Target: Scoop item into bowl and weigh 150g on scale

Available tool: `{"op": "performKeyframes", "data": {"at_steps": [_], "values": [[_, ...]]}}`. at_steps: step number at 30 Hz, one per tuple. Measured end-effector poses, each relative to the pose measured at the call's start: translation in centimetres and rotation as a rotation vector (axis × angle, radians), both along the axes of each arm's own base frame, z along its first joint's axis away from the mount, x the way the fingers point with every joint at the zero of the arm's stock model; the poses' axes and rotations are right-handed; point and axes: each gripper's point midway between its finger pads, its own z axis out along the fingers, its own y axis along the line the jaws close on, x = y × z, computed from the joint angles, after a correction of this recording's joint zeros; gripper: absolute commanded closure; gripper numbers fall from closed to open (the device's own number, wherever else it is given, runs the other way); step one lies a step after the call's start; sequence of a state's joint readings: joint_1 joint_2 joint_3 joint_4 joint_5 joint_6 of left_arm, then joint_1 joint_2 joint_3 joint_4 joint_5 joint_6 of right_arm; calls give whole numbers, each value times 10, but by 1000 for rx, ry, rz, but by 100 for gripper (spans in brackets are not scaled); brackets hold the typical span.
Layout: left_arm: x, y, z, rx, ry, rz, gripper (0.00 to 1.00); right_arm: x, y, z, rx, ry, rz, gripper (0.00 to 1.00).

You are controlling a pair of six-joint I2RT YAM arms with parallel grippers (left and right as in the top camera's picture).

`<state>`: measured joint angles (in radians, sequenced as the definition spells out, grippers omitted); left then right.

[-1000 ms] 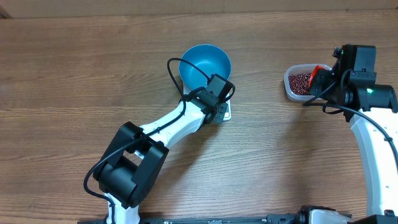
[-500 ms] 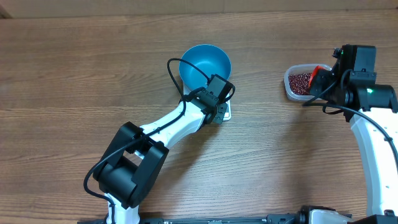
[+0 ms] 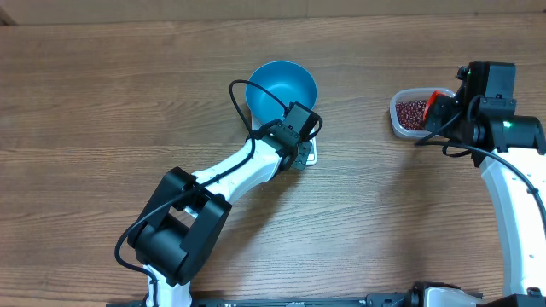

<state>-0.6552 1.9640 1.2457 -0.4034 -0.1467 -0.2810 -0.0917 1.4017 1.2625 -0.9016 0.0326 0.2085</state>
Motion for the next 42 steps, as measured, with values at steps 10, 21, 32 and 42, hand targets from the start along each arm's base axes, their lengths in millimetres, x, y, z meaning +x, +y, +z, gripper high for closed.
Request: {"op": "performKeyframes", "data": {"at_steps": [10,21,32,42], "values": [[-1,1,0,3,3,0,96,0,0,0,0,1,0,96],[-1,1,-1,5,6,0,96,-1,0,-1,0,5,-1,96],[-11,8,1,48,62,0,96,-1,0,-1,1,4,-1,96],[-3,3,37,44,56,-1,96,-1,0,0,1,3,0,96]]}}
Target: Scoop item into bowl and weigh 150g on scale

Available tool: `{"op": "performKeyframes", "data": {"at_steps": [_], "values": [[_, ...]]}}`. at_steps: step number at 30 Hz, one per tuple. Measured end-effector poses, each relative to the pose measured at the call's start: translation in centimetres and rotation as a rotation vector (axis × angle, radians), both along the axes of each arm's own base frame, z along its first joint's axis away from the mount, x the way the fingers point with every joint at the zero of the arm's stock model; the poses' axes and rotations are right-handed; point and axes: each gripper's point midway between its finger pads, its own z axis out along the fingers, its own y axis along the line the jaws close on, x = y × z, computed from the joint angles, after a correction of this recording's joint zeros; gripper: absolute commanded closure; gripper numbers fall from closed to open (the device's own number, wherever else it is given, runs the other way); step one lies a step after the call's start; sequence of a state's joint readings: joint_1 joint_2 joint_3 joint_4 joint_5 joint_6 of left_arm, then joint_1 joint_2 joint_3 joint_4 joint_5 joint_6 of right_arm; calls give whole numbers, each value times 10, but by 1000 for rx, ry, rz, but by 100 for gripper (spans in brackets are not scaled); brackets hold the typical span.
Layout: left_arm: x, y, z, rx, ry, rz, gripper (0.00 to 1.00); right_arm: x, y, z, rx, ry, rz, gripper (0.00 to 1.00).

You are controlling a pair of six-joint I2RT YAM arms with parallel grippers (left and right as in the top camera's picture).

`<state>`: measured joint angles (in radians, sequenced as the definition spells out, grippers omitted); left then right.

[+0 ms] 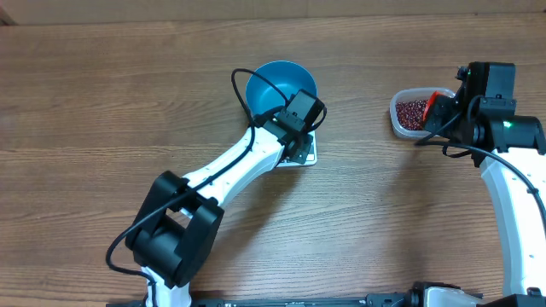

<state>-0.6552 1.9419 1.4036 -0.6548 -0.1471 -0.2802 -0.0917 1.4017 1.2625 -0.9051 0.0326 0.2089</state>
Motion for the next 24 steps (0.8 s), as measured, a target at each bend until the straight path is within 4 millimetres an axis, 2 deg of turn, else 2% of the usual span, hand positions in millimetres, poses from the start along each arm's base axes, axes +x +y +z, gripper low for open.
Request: {"op": "performKeyframes", "data": {"at_steps": [3,11,17,24], "values": [[3,-2,9,-10,-19,-7,96,0,0,0,0,-1,0,96],[3,-2,9,-3,-23,-27,96,1,0,1,0,-4,0,96],[12,-10,13,-40,-67,-30,96,1,0,1,0,-6,0,96],[7,-10,-5,-38,-36,-39,96,1,0,1,0,-7,0,96]]}}
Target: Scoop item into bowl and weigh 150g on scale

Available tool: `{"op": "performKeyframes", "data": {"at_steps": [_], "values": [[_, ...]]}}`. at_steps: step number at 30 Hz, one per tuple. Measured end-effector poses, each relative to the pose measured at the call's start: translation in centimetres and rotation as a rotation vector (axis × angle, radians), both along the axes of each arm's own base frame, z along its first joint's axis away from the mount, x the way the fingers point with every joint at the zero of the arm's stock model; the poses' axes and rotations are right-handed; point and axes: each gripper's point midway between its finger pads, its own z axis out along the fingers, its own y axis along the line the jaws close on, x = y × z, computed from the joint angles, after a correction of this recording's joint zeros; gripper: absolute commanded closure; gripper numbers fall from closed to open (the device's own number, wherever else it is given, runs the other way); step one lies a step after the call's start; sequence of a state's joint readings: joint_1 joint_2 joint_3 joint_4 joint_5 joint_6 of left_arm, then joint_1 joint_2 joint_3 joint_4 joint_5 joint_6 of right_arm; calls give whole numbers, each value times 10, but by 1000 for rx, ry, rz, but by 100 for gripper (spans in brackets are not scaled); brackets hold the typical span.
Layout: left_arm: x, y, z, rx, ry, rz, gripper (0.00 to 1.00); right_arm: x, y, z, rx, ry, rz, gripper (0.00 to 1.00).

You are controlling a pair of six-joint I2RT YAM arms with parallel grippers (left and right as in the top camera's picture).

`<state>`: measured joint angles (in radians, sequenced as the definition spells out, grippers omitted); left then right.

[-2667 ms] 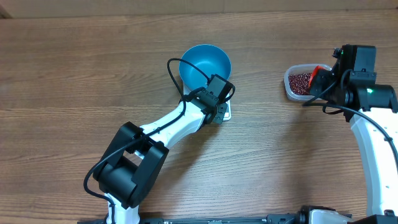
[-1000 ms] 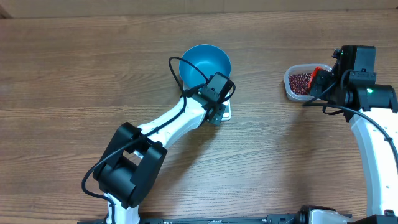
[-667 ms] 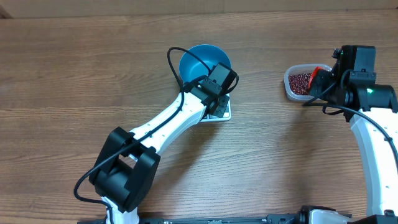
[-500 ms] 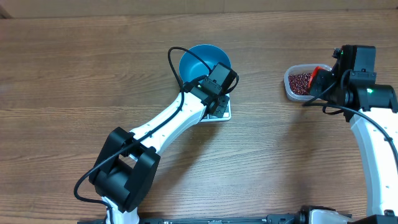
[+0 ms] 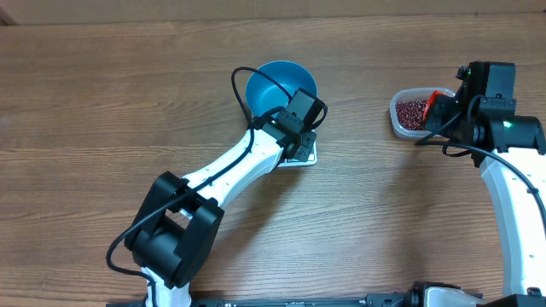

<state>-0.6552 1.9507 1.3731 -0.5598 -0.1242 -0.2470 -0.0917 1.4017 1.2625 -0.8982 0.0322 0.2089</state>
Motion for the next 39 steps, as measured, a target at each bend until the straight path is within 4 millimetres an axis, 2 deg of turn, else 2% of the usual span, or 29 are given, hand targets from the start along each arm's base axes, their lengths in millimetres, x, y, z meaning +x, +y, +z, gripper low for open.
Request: {"op": "performKeyframes", "data": {"at_steps": [10,26,31,36,37,38,39], "values": [[-7,3,-32,40,64,-3,96,0,0,0,0,2,0,96],[-13,8,-31,66,98,-3,96,0,0,0,0,2,-1,96],[-16,10,-13,62,92,-3,96,0,0,0,0,1,-1,96],[-17,11,35,12,27,-3,95,0,0,0,0,2,-1,96],[-17,12,45,2,14,-3,91,0,0,0,0,2,0,96],[-18,12,54,-8,2,-4,77,0,0,0,0,2,0,96],[-20,13,63,-15,-10,-8,34,0,0,0,0,2,0,96]]}}
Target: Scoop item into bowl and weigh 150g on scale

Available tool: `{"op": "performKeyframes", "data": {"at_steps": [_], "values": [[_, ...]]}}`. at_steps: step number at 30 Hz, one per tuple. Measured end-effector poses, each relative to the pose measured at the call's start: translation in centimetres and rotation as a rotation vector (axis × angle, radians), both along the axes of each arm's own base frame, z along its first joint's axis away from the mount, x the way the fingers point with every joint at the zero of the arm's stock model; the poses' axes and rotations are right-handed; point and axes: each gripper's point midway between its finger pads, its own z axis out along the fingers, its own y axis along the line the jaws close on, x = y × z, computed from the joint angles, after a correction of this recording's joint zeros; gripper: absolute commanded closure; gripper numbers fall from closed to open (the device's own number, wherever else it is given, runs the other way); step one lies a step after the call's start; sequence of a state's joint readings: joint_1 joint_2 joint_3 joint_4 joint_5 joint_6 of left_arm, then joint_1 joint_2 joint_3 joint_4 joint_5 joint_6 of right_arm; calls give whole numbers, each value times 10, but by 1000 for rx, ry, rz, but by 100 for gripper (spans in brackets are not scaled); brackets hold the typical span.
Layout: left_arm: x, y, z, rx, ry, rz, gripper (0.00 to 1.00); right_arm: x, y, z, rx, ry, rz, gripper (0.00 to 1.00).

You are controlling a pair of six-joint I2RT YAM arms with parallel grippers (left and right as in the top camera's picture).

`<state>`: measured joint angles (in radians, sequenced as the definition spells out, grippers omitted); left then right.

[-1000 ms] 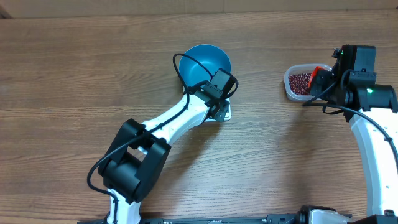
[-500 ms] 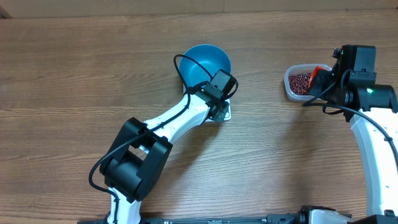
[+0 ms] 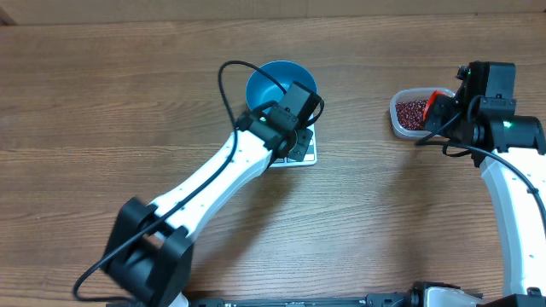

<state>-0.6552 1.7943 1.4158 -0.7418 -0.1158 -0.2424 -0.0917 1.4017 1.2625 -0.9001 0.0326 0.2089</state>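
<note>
The blue bowl point(image 3: 266, 83) stands at the middle back of the table. My left gripper point(image 3: 297, 104) reaches over its near right rim; the fingers are hidden under the wrist, so I cannot tell their state. A corner of the silver scale point(image 3: 307, 155) shows just under that wrist, in front of the bowl. At the right, a clear container of red beans point(image 3: 409, 111) stands on the table. My right gripper point(image 3: 433, 112) hangs at its right edge, shut on a red scoop point(image 3: 438, 99).
The left arm point(image 3: 213, 183) stretches diagonally from the front left up to the bowl, its black cable looping above it. The right arm point(image 3: 512, 205) runs along the right edge. Bare wooden table point(image 3: 384, 205) lies between the scale and the bean container.
My left arm has stretched out farther, its elbow now lower and to the left, and its wrist sits a little farther over the bowl. Bowl, scale and right arm are where they were.
At first my left wrist was over the scale, just in front of the bowl. It then stood at the bowl's near rim and stayed there. Now the arm is extended more, with the wrist over the rim. My right gripper stayed at the bean container throughout.
</note>
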Motion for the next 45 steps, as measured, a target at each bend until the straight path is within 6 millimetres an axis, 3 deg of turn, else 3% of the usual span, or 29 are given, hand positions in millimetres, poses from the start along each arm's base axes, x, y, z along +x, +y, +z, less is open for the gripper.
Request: {"op": "performKeyframes", "data": {"at_steps": [1,5,13,25,34,45], "values": [[-1,1,6,-7,-8,0,0,0,0,0,0,-1,0,96],[-7,6,23,-14,-22,-3,0,0,0,0,0,0,0,96],[-19,27,36,5,4,22,0,0,0,0,0,1,1,96],[-15,82,97,-62,-98,78,0,0,0,0,-10,3,15,96],[-21,81,97,-71,-75,-11,0,-1,-3,0,-27,5,14,96],[-23,80,97,-46,-82,-86,0,-1,-22,-3,-155,34,8,96]]}}
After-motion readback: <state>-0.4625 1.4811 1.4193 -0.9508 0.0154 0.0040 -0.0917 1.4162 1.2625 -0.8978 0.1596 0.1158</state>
